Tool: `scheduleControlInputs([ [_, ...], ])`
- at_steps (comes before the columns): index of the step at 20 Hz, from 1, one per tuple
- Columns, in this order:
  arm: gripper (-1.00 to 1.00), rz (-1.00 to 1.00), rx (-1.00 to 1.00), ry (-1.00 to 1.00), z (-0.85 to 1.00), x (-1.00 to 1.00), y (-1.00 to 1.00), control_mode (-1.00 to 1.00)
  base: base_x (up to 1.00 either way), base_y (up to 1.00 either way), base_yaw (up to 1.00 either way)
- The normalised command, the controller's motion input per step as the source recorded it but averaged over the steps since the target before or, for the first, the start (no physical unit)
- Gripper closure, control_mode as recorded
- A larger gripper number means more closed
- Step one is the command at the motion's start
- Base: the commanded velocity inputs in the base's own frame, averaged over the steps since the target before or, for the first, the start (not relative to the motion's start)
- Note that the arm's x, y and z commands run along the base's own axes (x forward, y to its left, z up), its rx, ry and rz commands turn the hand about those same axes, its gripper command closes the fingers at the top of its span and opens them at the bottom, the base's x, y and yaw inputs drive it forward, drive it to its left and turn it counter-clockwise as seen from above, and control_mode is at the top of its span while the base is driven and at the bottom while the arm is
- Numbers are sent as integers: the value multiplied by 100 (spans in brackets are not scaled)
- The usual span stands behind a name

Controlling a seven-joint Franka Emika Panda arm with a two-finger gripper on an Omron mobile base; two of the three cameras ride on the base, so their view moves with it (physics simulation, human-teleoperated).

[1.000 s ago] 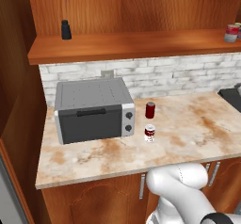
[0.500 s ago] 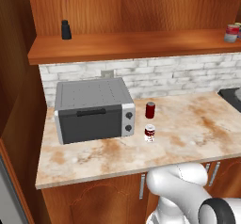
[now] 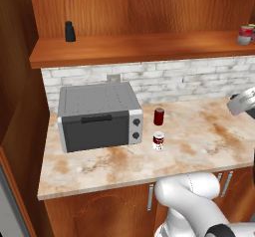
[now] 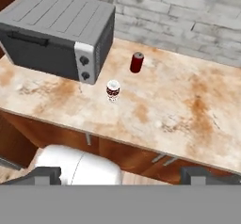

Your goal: Pick the cans from the counter and place them in their designated side in the cabinet.

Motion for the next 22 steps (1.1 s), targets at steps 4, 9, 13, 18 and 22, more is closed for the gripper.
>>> scheduleControlInputs([
  [4,-100,-26,6,-8,-7,1,21,-100,0,0,0],
  [9,-100,-19,5,0,-6,9,10,-100,0,0,0],
  [13,-100,-3,5,13,0,21,6,-100,0,0,0],
  [18,-100,3,3,5,-9,13,2,-100,0,0,0],
  [22,-100,6,1,1,-22,6,10,-100,0,0,0],
])
